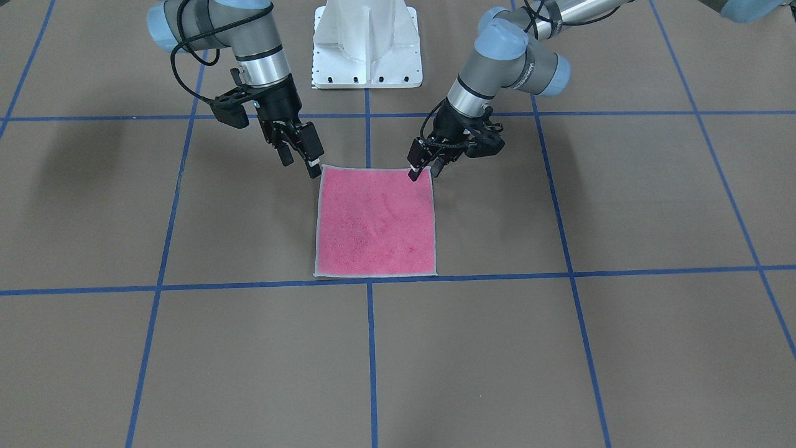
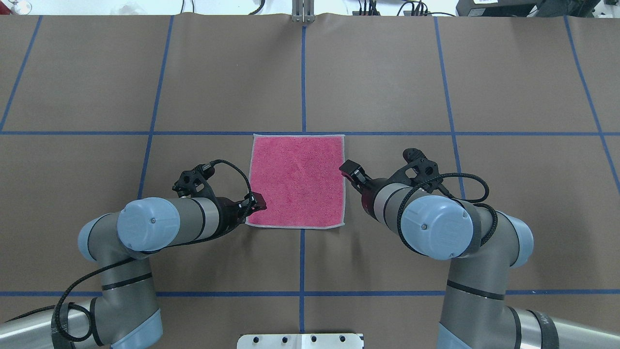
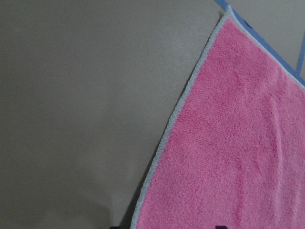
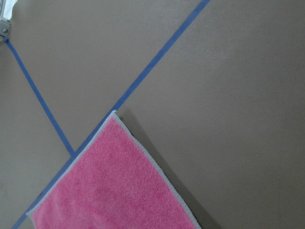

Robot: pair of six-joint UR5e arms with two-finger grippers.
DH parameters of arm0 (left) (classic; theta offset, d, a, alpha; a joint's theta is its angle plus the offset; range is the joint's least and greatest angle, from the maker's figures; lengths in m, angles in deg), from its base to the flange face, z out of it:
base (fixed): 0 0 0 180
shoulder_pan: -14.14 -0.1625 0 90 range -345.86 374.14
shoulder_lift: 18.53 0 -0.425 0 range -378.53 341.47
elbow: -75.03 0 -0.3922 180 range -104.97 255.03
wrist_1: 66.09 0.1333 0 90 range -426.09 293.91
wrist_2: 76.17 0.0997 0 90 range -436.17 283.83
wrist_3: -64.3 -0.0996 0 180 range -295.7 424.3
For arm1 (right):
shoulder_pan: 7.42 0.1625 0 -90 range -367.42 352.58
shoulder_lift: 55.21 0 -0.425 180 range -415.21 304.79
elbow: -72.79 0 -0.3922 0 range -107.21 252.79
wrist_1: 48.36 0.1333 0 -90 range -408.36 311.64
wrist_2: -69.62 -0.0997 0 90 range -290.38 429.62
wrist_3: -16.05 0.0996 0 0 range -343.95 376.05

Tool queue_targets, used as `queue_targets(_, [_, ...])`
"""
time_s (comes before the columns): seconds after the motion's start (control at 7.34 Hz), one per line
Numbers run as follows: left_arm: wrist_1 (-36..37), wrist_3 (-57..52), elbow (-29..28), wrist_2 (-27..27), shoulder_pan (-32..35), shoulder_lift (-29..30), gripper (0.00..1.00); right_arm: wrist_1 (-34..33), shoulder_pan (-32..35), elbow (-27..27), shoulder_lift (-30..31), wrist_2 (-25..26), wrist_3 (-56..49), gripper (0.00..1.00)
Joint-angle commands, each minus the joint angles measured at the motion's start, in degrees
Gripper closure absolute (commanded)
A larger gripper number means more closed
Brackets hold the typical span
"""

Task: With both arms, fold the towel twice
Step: 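Close both grippers on the near corners of the pink towel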

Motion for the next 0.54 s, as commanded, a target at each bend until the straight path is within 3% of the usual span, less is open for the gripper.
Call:
queue_targets(0.0, [0.00,-0.18,0.16,0.01,-0.20,-0.06,0.34,0.08,0.00,-0.08,0.07,-0.03,-0.07,0.00])
queue_targets(0.27, [0.00,-0.18,0.34,0.10,-1.15,-0.06,0.34,0.08,0.00,-0.08,0.07,0.06,0.02,0.00])
queue_targets(0.41, [0.00,-0.18,0.51,0.19,-1.51,0.02,0.40,0.08,0.00,-0.08,0.15,0.06,-0.07,0.00])
